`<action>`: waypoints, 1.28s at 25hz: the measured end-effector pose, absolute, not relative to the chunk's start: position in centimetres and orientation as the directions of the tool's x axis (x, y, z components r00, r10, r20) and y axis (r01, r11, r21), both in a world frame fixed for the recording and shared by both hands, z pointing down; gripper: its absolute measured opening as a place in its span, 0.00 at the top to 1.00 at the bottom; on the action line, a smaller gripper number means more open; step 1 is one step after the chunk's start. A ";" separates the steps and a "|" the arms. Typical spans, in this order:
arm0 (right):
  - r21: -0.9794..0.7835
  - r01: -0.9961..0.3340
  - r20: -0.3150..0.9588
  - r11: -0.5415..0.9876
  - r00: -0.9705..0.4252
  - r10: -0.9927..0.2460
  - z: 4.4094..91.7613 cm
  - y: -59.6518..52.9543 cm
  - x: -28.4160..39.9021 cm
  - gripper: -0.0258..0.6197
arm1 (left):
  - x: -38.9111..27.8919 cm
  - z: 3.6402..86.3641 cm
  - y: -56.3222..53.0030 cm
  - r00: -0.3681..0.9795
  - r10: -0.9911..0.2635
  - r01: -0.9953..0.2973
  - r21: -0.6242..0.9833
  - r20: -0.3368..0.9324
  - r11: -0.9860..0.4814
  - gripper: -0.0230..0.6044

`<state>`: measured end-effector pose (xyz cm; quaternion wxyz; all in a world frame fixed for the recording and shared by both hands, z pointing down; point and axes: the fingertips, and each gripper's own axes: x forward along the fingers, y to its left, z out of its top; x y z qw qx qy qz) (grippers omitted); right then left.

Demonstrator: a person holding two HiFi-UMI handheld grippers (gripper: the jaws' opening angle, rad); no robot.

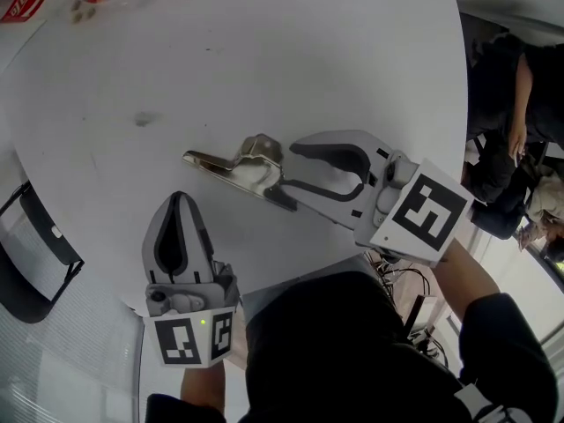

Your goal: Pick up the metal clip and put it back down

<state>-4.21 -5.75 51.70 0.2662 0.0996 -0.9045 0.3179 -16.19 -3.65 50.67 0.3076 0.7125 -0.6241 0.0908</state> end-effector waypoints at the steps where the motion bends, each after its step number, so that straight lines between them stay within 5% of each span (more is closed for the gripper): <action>1: -0.522 -0.350 0.547 0.778 -0.837 -0.010 51.9 -5.8 -4.2 0.69 | -16.2 50.8 -3.7 0.206 -0.832 -0.944 0.327 0.515 -0.032 0.94; 32: -0.550 -0.322 0.564 0.771 -0.824 0.058 53.5 -5.6 -7.1 0.73 | -16.2 52.4 -5.2 0.238 -0.816 -0.931 0.363 0.526 -0.037 0.94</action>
